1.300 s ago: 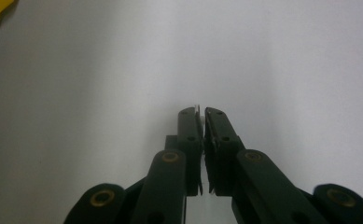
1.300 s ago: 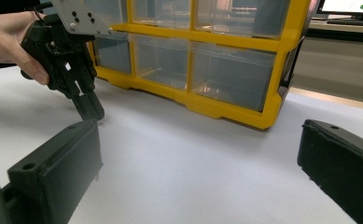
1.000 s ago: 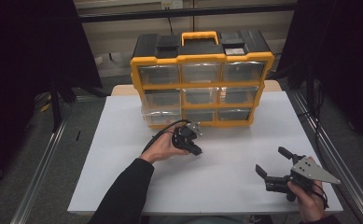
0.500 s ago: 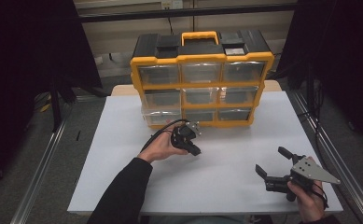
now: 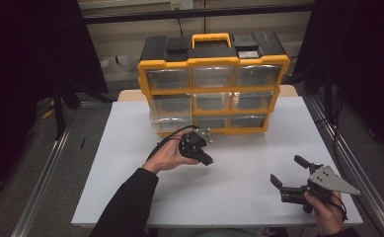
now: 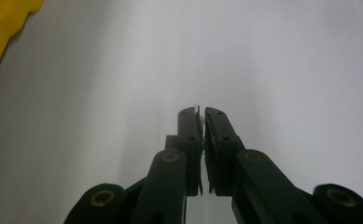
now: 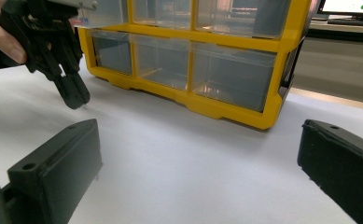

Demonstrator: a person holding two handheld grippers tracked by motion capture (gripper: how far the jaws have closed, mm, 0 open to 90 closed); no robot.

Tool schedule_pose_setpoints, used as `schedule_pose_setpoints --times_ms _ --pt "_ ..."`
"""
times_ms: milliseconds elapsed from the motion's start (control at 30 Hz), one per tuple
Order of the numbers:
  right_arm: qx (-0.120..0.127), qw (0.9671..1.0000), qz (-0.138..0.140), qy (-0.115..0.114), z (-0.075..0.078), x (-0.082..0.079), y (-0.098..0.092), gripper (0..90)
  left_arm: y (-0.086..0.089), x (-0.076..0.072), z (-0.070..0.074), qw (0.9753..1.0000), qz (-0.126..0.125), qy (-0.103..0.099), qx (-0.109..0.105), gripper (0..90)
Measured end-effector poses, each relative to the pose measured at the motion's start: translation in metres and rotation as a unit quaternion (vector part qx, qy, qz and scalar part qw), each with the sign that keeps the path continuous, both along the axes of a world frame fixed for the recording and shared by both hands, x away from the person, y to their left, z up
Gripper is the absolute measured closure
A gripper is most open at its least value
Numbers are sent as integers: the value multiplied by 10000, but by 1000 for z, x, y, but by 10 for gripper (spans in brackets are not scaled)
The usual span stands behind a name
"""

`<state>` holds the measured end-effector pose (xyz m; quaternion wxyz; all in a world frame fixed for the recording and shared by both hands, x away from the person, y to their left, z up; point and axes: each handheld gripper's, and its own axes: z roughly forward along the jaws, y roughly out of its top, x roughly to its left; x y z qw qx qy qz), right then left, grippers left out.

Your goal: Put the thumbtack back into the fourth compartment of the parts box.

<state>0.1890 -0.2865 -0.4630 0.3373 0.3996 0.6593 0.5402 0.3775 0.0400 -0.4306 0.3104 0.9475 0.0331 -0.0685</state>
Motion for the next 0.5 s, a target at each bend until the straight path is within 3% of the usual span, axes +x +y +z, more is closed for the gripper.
schedule_pose_setpoints --times_ms 33,67,133,233,500 --pt "1 10000 0 0 0 0 0 0 1 -1 2 10000 -1 -9 -55 858" --pt "-2 10000 1 -6 0 0 0 0 3 -1 6 10000 -74 57 21 858" --pt "-2 10000 5 -6 0 0 0 0 5 -4 9 10000 -36 -60 -68 859" --pt "2 10000 2 1 0 0 0 0 10 -3 17 9999 -141 28 -38 858" --pt "-1 10000 -3 -5 0 0 0 0 15 -11 32 9991 -72 -83 -407 858"
